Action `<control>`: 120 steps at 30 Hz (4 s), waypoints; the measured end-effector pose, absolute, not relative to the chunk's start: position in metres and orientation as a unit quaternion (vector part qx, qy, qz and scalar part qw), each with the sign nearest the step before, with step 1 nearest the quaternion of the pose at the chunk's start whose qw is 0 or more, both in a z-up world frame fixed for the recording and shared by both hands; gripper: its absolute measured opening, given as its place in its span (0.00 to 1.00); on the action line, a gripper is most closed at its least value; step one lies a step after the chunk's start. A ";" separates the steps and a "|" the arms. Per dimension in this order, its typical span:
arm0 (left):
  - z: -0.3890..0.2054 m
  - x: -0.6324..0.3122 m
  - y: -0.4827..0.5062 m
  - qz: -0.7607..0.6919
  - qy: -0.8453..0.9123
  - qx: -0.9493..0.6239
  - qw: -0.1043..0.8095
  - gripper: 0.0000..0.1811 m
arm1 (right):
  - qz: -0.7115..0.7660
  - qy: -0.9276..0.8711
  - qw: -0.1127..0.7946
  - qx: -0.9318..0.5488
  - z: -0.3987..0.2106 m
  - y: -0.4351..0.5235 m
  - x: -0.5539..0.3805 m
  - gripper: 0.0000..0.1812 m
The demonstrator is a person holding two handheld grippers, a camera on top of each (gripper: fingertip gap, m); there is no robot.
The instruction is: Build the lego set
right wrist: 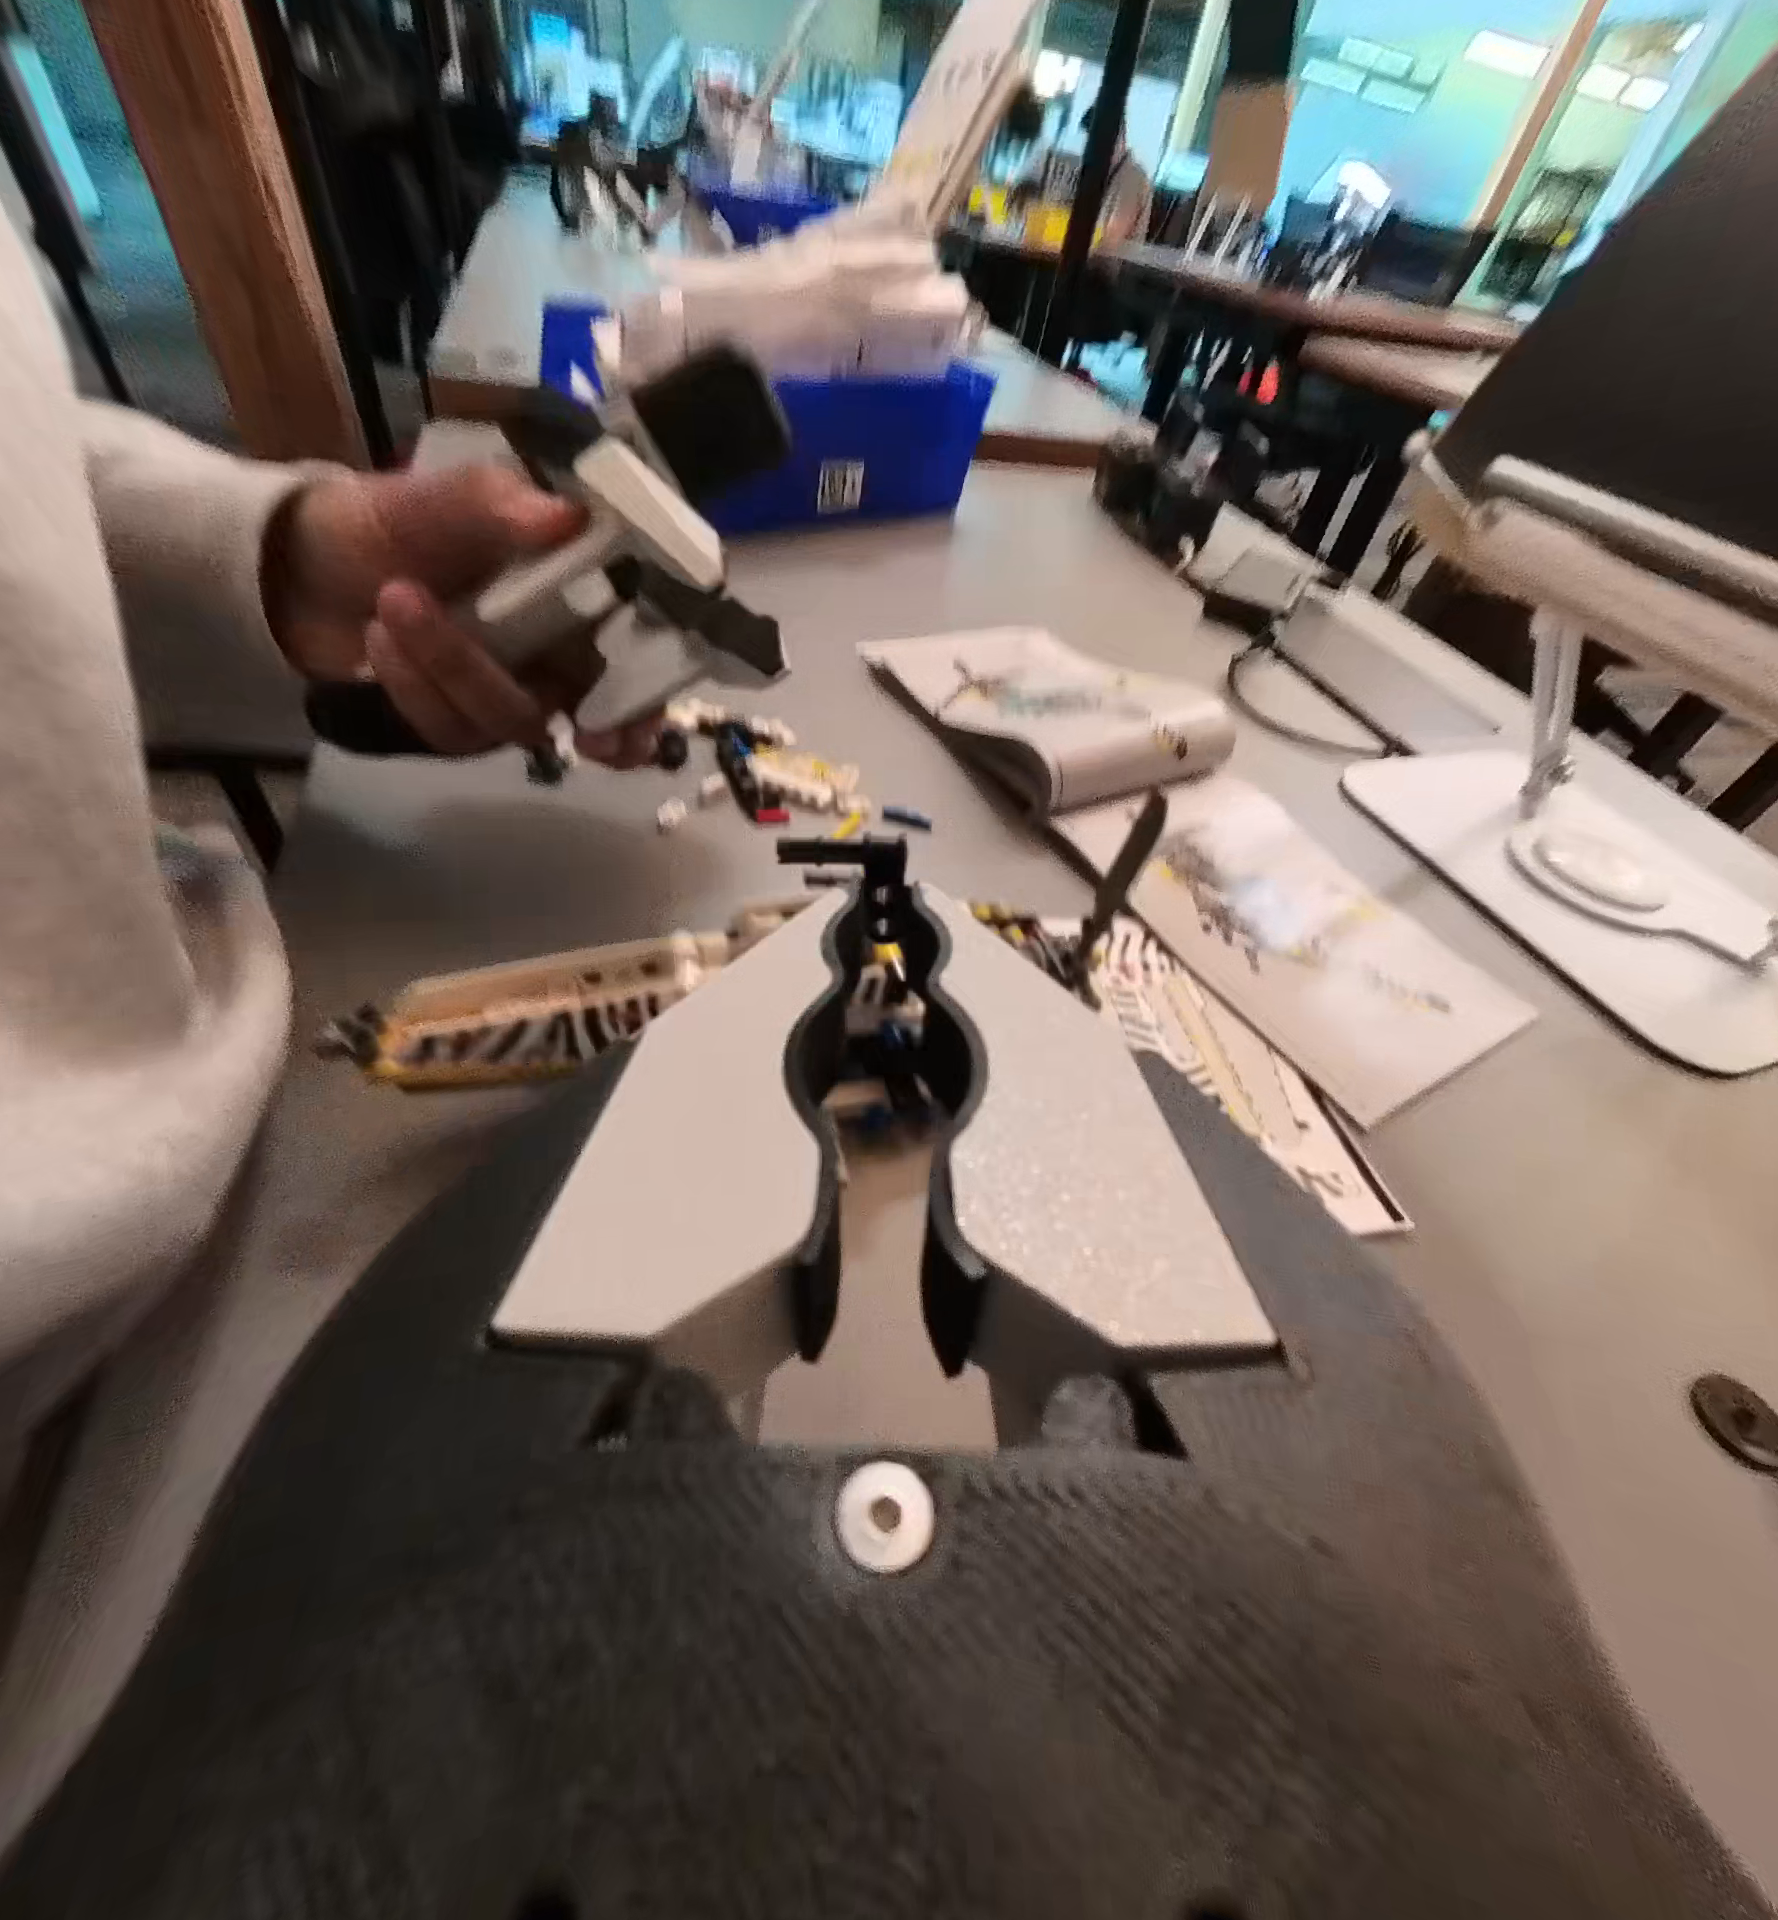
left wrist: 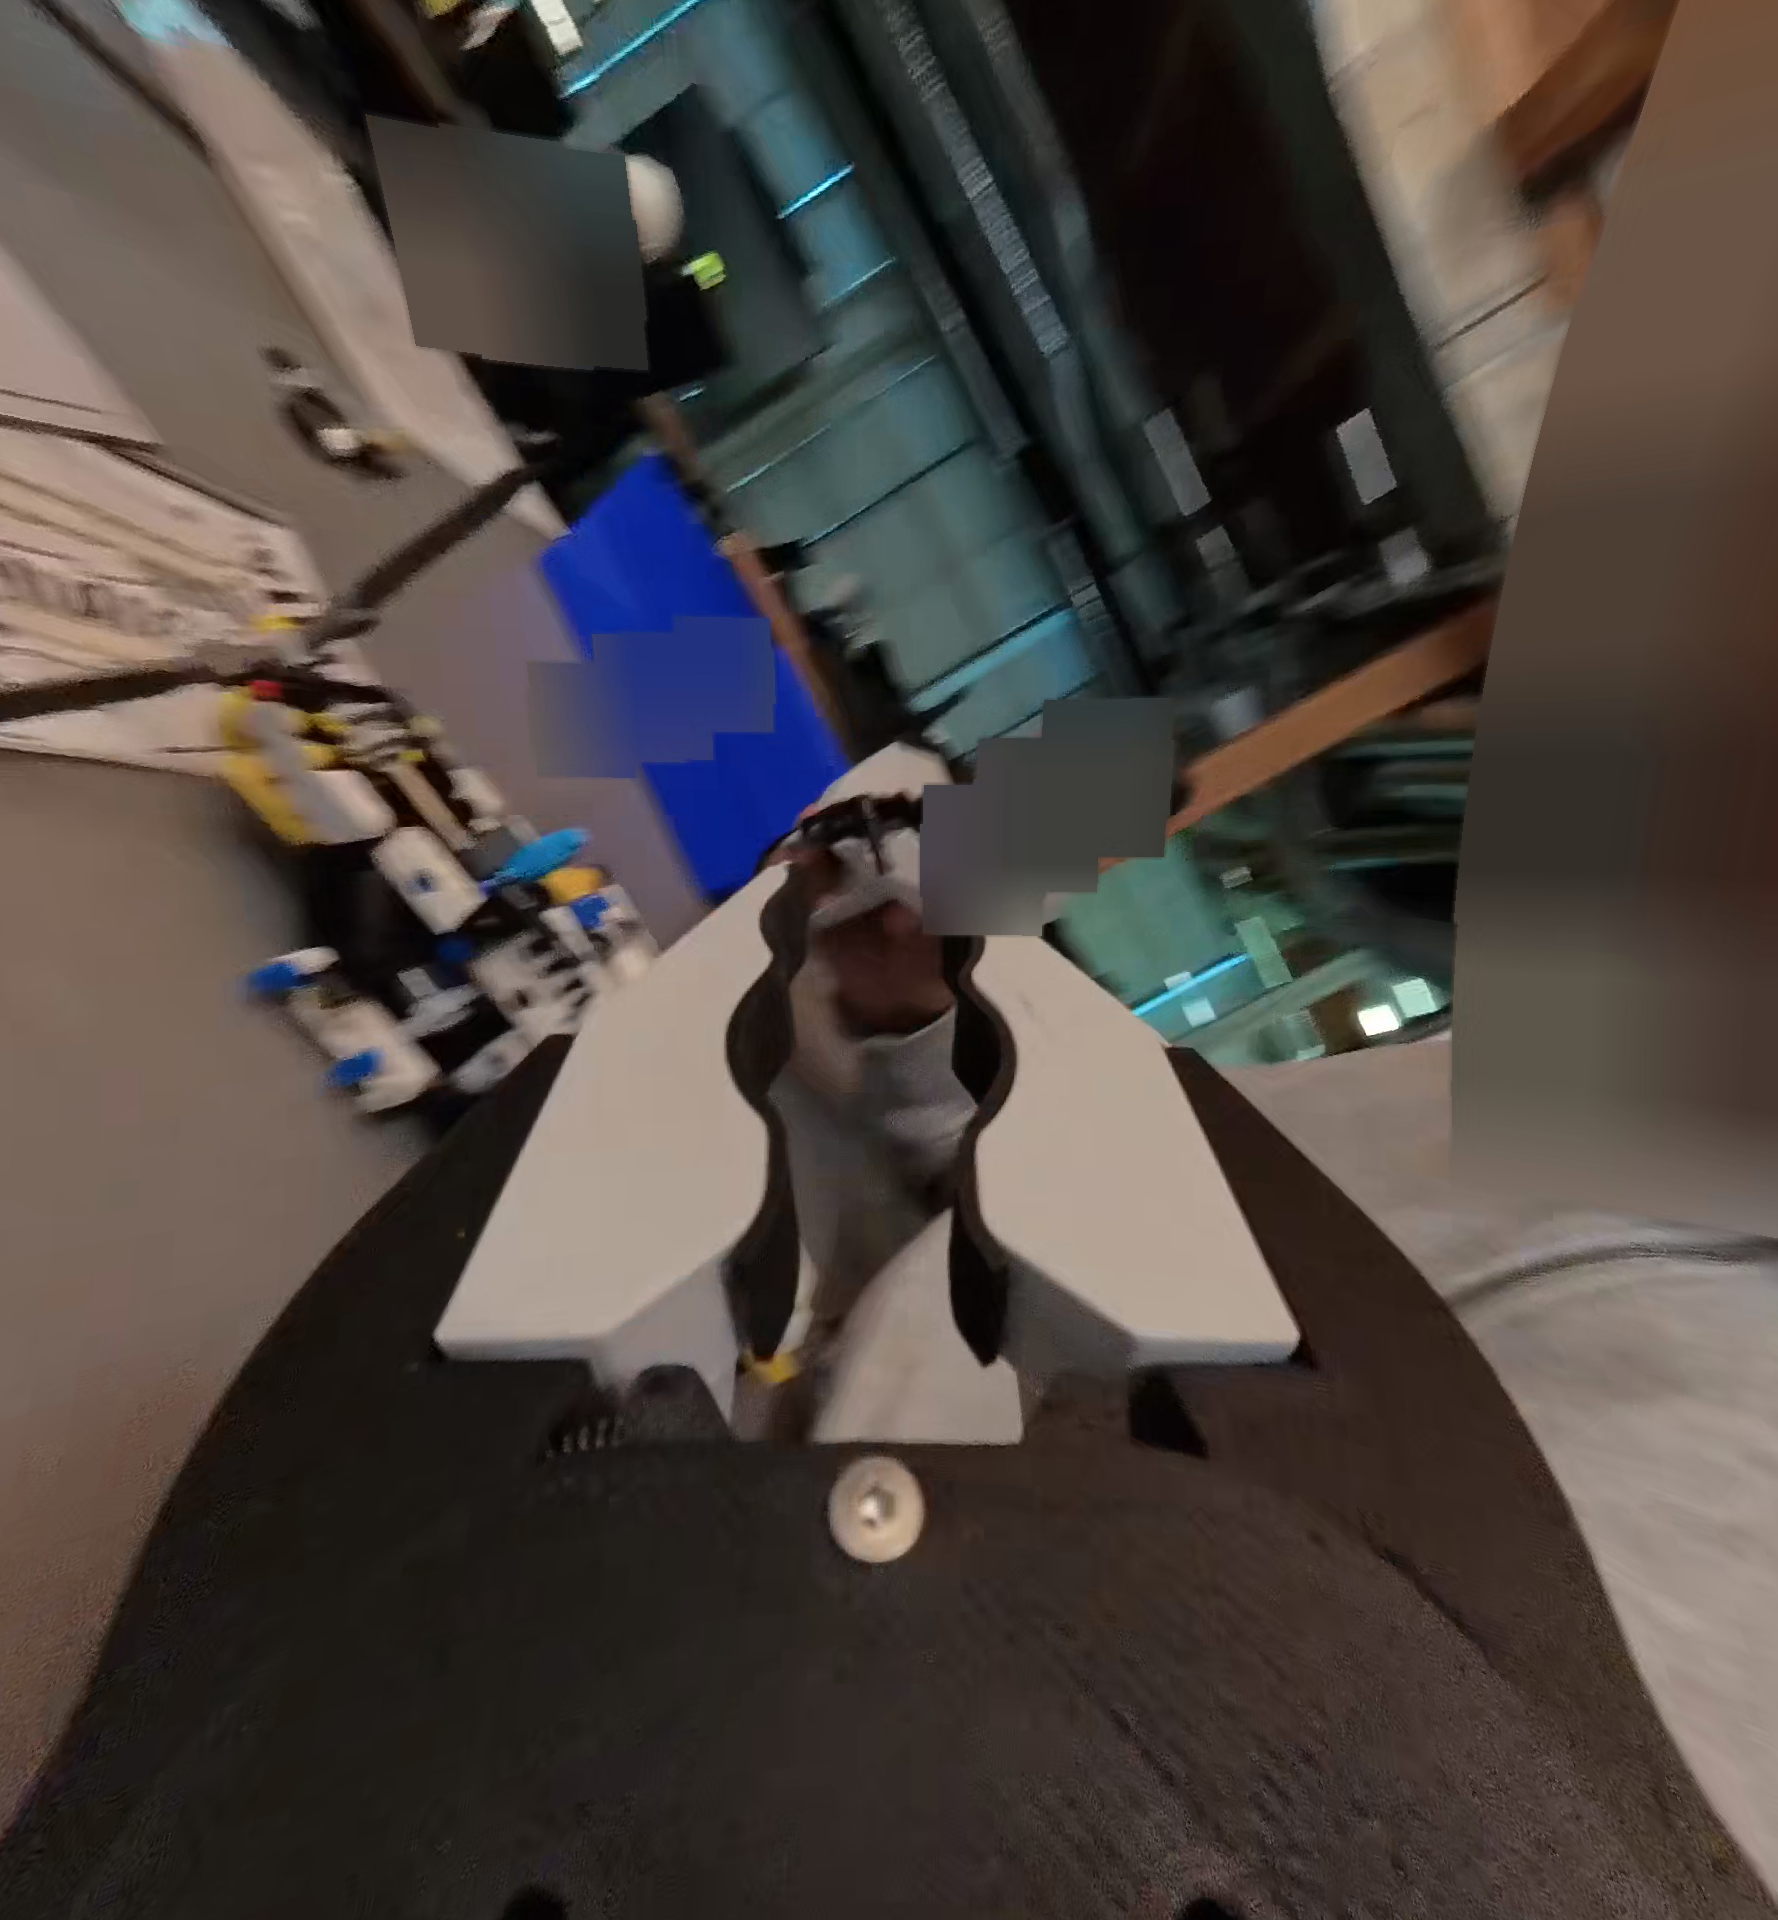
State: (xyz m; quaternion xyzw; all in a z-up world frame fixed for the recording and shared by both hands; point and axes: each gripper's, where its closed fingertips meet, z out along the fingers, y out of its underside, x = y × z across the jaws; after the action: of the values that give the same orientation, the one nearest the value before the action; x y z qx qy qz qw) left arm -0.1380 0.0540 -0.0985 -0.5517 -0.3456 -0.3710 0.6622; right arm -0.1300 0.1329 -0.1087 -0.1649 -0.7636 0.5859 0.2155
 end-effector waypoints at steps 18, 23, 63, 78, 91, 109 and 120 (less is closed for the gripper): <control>-0.186 -0.146 0.087 -0.302 -0.385 -0.703 0.517 0.23 | 0.524 -0.839 0.058 -0.137 -0.184 0.120 -0.154 0.03; -0.184 -0.148 0.083 -0.326 -0.371 -0.693 0.525 0.20 | 0.529 -0.837 0.057 -0.130 -0.182 0.116 -0.157 0.03; -0.182 -0.156 0.077 -0.340 -0.330 -0.702 0.532 0.13 | 0.564 -0.814 0.073 -0.119 -0.168 0.110 -0.163 0.02; -0.182 -0.156 0.079 -0.339 -0.323 -0.706 0.531 0.13 | 0.567 -0.811 0.074 -0.123 -0.167 0.109 -0.165 0.03; -0.182 -0.156 0.079 -0.348 -0.325 -0.703 0.529 0.13 | 0.565 -0.813 0.060 -0.128 -0.168 0.107 -0.166 0.03; -0.182 -0.156 0.080 -0.348 -0.323 -0.702 0.530 0.13 | 0.209 -0.946 0.084 -0.234 -0.228 0.196 -0.159 0.08; -0.182 -0.156 0.080 -0.349 -0.323 -0.701 0.530 0.13 | 0.102 -0.972 0.024 -0.210 -0.229 0.195 -0.156 0.06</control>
State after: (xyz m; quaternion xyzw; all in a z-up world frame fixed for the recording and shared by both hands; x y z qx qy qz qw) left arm -0.1563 0.0801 -0.1821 -0.7015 -0.3232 -0.3494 0.5305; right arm -0.1563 0.1952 -0.2292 -0.2104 -0.9720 0.1022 0.0244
